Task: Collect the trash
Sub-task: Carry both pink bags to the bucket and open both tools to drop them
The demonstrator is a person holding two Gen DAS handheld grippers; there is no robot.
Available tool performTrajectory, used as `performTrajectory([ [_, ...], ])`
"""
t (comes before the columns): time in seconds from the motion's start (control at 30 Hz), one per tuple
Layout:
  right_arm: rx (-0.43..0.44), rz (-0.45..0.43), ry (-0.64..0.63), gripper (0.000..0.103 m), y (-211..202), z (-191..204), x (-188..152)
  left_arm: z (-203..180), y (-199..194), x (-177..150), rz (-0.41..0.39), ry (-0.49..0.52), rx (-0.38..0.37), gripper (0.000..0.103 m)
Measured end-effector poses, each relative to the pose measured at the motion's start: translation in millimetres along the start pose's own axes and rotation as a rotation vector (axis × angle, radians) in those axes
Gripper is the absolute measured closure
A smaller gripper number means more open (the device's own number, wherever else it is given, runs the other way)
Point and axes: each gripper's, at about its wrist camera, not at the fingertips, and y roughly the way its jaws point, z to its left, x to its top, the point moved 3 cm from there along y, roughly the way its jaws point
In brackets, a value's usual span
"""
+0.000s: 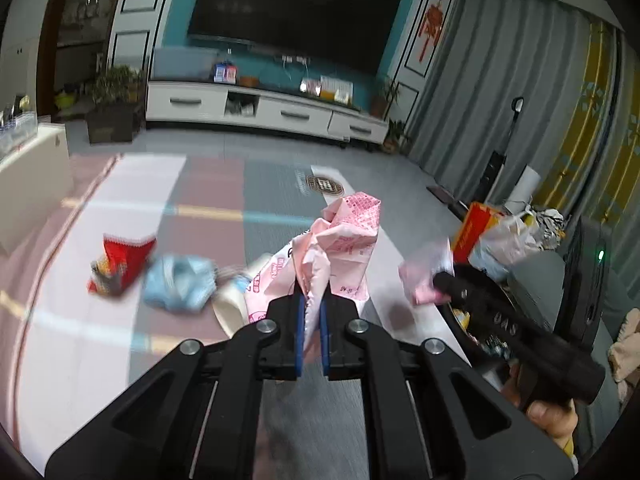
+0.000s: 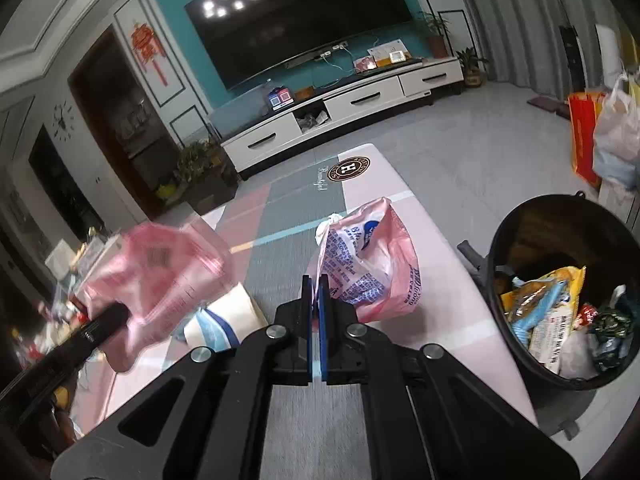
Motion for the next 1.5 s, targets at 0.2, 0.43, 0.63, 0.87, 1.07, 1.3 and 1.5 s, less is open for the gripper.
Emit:
performTrajectory([
  [0.2, -0.059, -0.011, -0.053, 0.1, -19.6, -5.2, -7.9, -12.0, 8.1, -27.7, 0.075, 0.016, -0.026, 0.095],
  [0.43, -0.1, -0.008, -0.07, 0.1, -36.2, -20.2, -16.0, -23.8, 15.7, -33.3, 0.102, 0.043, -0.05, 0.095],
  [0.63, -0.105, -0.019, -0.066, 0.1, -46.5, -29.8, -14.7, -46.7, 15.0, -36.2, 0.095, 0.08, -0.069, 0.094],
  [0.87, -0.118, -0.049, -0.026, 0.1, -63.3, -49.6, -7.5, -71.1, 15.2, -32.9, 0.091, 0.117, -0.079, 0.094],
  [1.07, -0.126, -0.069, 0.007, 0.1, -75.8, -66.6, -3.4, -93.3, 17.7, -31.3, 0.091, 0.147, -0.09, 0.094],
  [1.3, -0.133, -0.093, 0.041, 0.1, -89.7, -85.5, 0.9, -119.8, 22.1, -29.7, 0.096, 0.186, -0.102, 0.093],
  [1.5, -0.152, -0.116, 0.082, 0.1, -101.7, -104.9, 3.9, -145.1, 26.2, -30.7, 0.099, 0.227, -0.115, 0.093],
])
